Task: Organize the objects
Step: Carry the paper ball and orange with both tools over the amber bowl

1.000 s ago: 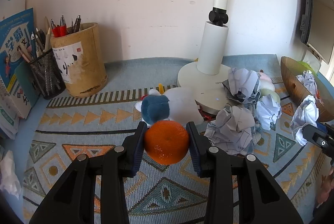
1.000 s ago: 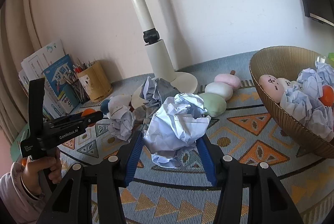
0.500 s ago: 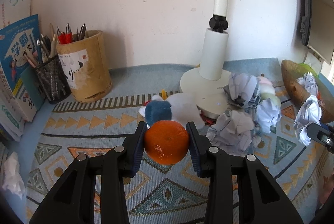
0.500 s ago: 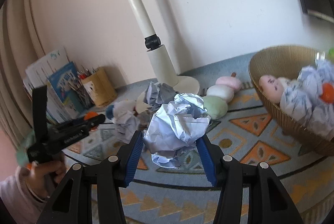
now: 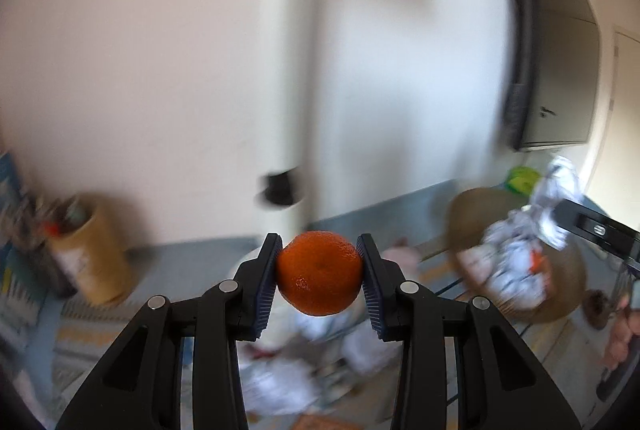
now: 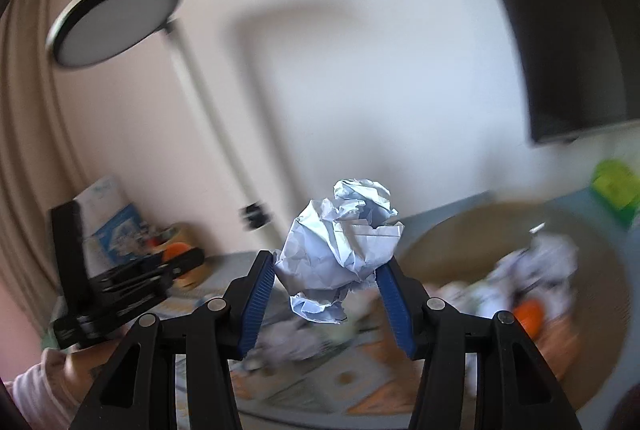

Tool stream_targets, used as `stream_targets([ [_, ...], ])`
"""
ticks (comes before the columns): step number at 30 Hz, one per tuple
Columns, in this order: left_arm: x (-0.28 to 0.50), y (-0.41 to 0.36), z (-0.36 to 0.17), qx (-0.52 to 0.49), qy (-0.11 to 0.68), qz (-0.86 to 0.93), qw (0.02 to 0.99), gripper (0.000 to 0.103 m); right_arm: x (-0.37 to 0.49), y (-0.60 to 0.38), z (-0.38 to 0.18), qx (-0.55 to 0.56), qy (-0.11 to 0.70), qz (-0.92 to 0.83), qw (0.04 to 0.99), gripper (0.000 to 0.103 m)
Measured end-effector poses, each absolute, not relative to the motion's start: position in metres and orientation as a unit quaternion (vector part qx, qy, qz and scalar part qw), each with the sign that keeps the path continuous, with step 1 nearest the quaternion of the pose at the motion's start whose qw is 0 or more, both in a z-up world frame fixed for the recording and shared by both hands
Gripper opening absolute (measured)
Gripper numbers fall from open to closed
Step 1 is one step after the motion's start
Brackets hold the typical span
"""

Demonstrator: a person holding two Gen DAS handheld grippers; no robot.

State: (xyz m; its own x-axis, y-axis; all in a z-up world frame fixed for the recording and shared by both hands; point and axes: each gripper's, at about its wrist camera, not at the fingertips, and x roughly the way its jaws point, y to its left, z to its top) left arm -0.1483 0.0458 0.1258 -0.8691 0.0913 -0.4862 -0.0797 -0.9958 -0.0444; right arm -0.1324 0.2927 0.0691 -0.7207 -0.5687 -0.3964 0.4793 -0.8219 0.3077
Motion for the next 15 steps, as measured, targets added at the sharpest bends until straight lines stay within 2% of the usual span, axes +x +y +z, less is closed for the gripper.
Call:
stream_targets([
  [6, -0.181, 0.117, 0.124, -0.268, 0.003, 0.958, 0.098, 0.035, -0.171, 0.338, 0.077, 0.262, -0.077, -0.935, 0.224, 0.052],
  [15, -0.212, 0.19, 0.09, -0.319, 0.031, 0.935, 0.152, 0.035, -0.205, 0.376, 0.048, 0.32, -0.075, -0.926, 0.183, 0.052],
])
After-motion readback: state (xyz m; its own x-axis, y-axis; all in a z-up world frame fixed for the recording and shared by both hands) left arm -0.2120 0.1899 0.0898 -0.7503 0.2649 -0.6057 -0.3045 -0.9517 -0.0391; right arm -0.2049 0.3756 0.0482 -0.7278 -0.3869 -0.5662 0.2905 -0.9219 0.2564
